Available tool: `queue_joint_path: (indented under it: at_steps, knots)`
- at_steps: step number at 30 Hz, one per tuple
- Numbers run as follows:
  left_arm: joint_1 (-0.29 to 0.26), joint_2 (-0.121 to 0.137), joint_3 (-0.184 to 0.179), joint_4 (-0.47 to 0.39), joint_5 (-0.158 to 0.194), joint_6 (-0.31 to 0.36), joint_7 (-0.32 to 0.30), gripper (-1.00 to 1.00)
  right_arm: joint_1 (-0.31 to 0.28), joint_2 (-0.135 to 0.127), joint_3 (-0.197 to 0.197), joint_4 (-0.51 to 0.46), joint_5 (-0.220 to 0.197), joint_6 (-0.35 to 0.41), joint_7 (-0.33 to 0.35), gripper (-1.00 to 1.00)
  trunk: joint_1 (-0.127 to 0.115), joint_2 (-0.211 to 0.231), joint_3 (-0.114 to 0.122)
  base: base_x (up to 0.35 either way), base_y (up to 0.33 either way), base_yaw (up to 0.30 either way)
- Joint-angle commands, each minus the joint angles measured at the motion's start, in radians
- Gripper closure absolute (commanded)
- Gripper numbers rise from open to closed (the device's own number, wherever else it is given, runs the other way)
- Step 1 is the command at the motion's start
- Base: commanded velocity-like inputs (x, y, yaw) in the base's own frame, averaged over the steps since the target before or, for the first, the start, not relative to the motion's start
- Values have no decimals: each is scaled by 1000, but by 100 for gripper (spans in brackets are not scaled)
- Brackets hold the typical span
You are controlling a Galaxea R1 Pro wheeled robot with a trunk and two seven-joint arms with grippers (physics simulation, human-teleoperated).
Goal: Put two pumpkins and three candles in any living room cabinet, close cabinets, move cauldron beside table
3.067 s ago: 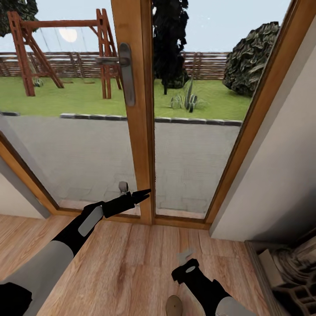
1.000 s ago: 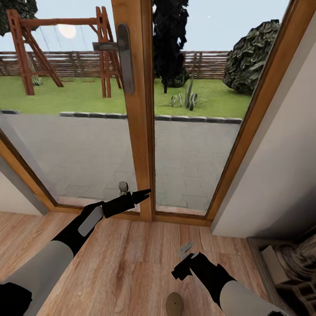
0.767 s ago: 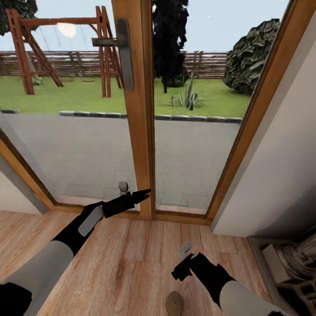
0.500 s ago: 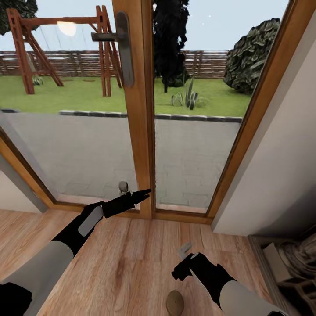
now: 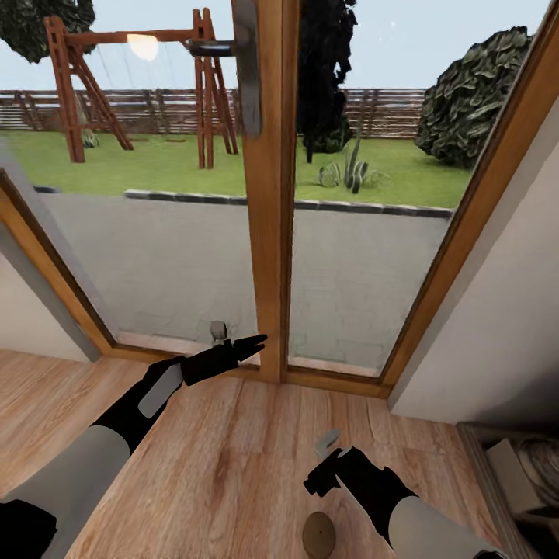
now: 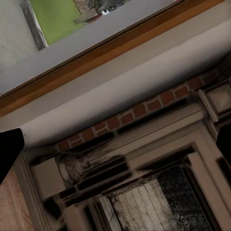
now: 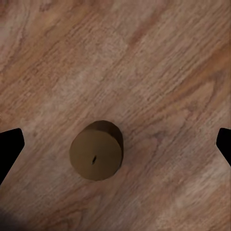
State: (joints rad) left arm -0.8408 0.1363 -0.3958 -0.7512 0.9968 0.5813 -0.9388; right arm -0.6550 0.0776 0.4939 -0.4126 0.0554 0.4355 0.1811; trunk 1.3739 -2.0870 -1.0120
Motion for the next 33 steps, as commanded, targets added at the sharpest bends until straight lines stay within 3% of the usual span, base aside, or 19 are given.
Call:
queue_joint_path:
  at_steps: [1,33]
  knots:
    - [0,0,0,0,0,0,0,-100,0,0,0,0,0,0,0,-100,4,-7,-3,0,0,65]
    - [0,-1,0,1,0,0,0,-100,0,1,3,18,-5,6,-3,-100,127,-231,-103,0,0,2]
